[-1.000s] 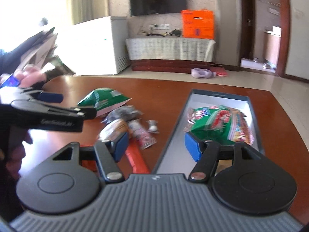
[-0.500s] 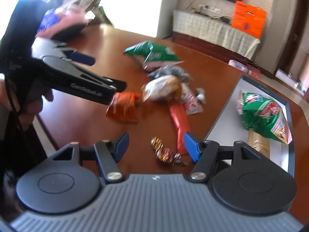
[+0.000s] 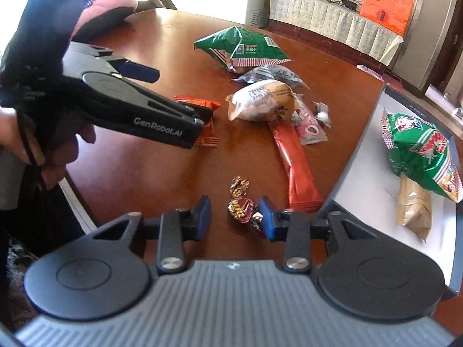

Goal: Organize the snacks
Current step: 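Move left gripper to an orange packet while right gripper reaches the gold chocolate, then close left gripper on the orange packet while right gripper grasps the gold chocolate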

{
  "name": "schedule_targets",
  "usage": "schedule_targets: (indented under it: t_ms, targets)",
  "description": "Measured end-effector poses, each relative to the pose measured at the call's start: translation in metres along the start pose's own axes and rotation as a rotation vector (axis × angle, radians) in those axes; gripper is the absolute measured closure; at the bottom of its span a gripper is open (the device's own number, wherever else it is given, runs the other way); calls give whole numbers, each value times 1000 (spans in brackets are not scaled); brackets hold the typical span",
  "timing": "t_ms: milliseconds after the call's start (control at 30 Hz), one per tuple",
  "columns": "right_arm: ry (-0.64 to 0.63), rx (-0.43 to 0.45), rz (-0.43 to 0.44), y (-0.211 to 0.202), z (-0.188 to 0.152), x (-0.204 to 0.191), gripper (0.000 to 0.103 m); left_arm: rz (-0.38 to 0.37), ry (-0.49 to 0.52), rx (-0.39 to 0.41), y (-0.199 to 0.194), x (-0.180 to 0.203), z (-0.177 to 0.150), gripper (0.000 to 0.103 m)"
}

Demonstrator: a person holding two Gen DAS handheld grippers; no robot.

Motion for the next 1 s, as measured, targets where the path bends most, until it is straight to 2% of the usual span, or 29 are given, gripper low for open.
schedule_targets:
  t_ms: [300, 333, 367, 400, 433, 533, 600, 633, 1000]
  targets:
    - [-8, -6, -1, -2, -1, 1, 64, -46, 8, -19, 5, -1, -9, 13]
    - [-11, -7, -1, -2, 0, 1, 64, -55, 10, -23, 6, 0, -9, 20]
    - [-15, -6, -2, -2, 0, 0, 64, -67, 12, -26, 8, 2, -9, 33]
    - [-22, -3, -2, -3, 0, -1, 66, -80, 13, -29, 8, 2, -9, 36]
    - [-29, -1, -4, -2, 1, -3, 76, -79, 15, -23, 8, 3, -8, 41]
    - [-41, 1, -15, -1, 3, -6, 77, -104, 9, -23, 8, 6, -8, 54]
    - [-31, -2, -11, -1, 5, -6, 77, -109, 8, -21, 8, 5, -7, 72]
    - [-31, -2, -13, 0, 5, -6, 77, -108, 7, -17, 7, 5, -7, 75]
    - [14, 5, -7, -2, 9, -1, 77, -92, -27, 0, 3, -6, -2, 89]
Point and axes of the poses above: each gripper's, at about its wrist camera, not at the fingertips, and y roughly the way its jaws point, x to its right, z to its top, the point moved 5 cm from there along y, roughly the way its jaws point, and after that the axes turned 10 degrees about -z, right-handed, at the moved point
